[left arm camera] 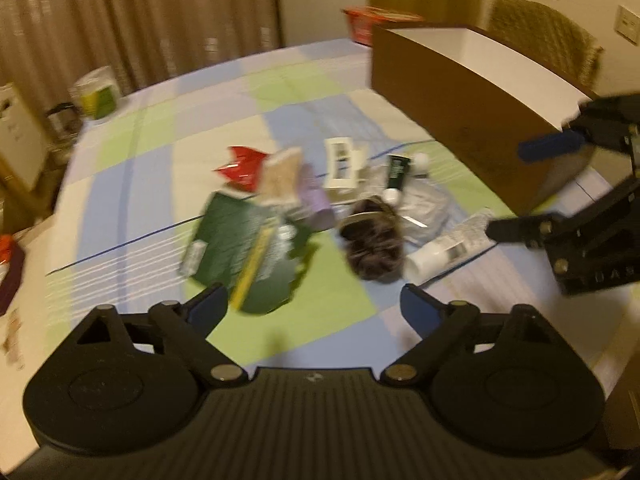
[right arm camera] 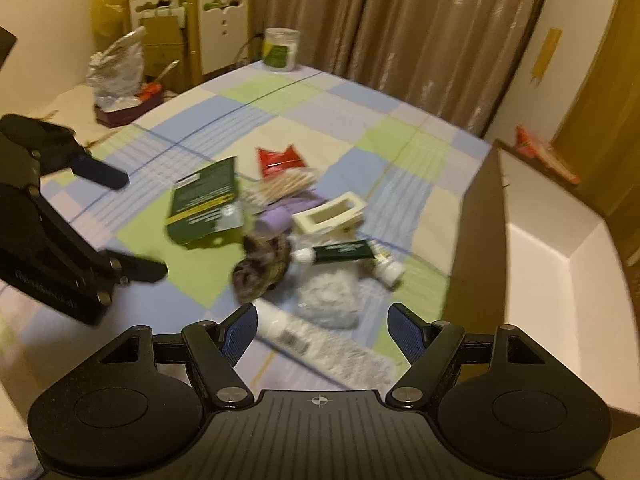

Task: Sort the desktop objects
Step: 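Grasp the dark brown scrunchie with the left tool while the right tool grasps the white tube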

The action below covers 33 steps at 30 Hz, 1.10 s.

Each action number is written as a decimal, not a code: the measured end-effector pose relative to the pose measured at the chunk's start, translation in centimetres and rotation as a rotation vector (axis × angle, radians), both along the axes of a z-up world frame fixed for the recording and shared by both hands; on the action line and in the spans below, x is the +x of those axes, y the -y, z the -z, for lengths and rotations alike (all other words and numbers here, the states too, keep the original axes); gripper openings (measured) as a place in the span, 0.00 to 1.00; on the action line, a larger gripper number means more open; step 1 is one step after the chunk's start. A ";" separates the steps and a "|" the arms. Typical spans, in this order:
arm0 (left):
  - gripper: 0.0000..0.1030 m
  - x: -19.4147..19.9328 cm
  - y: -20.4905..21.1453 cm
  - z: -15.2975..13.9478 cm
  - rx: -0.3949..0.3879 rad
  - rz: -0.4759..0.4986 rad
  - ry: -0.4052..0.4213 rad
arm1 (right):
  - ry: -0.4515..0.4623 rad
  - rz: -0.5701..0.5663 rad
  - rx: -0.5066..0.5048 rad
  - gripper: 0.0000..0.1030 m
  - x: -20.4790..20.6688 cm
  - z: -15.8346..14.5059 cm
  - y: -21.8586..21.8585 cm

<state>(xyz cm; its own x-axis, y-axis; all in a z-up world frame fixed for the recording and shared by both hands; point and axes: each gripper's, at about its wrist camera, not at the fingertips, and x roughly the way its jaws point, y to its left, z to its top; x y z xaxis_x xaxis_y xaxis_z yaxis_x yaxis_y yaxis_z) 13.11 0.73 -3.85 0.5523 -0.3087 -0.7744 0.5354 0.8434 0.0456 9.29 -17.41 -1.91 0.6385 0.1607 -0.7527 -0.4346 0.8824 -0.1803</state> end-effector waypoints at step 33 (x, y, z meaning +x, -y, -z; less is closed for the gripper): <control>0.08 4.2 3.1 1.9 -0.084 0.002 -0.118 | -0.164 -0.535 -0.255 0.50 3.2 8.1 0.1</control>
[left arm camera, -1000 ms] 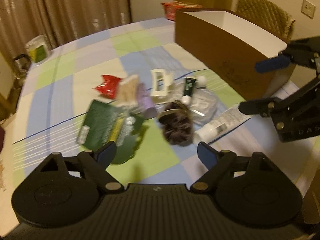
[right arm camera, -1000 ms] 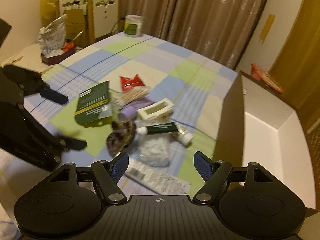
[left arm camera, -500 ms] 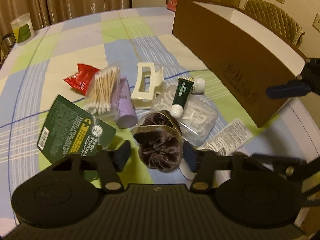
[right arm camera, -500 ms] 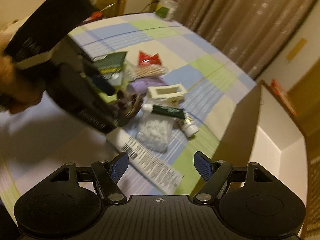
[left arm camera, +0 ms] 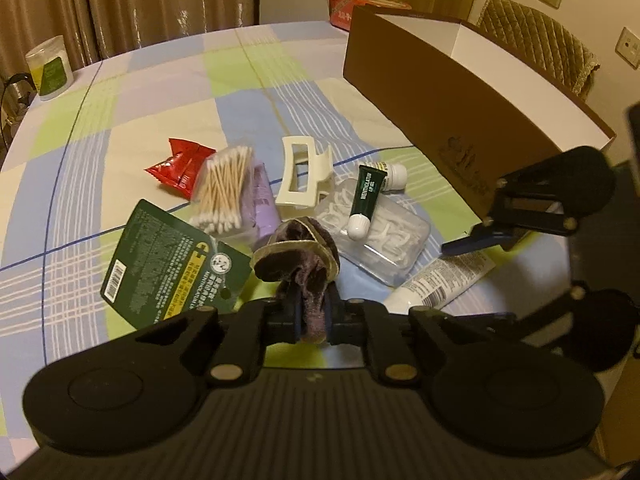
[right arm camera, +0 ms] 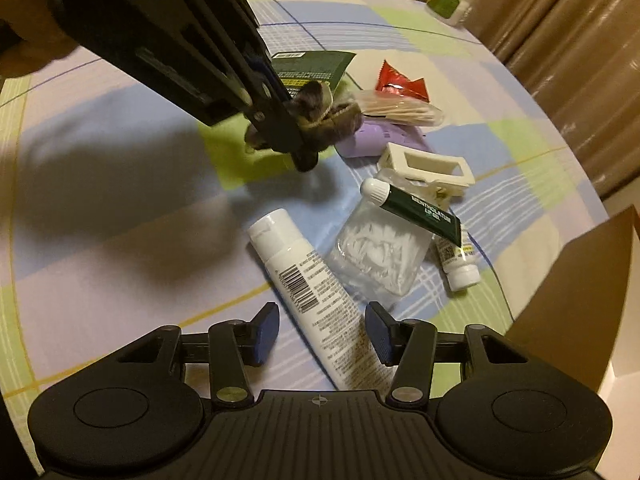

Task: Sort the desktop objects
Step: 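Grasp the dark brown scrunchie with the left tool while the right tool grasps the white tube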

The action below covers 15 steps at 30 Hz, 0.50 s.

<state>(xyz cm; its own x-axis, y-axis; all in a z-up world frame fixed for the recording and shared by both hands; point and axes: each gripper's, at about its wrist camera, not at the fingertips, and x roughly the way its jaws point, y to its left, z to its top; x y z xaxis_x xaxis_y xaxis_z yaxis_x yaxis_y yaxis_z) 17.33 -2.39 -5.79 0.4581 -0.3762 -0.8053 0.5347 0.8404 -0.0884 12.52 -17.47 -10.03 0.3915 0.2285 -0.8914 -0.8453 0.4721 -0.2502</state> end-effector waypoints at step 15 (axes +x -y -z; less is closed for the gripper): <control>0.08 -1.9 -0.6 -0.2 0.001 -0.024 -0.003 | -0.206 0.180 0.118 0.33 1.7 -0.9 1.1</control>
<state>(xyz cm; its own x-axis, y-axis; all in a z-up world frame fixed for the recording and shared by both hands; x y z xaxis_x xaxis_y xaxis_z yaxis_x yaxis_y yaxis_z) 15.46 -1.83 -5.60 0.4644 -0.3641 -0.8073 0.5145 0.8529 -0.0887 14.21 -18.54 -9.10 0.2487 0.2782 -0.9278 -0.7727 0.6345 -0.0169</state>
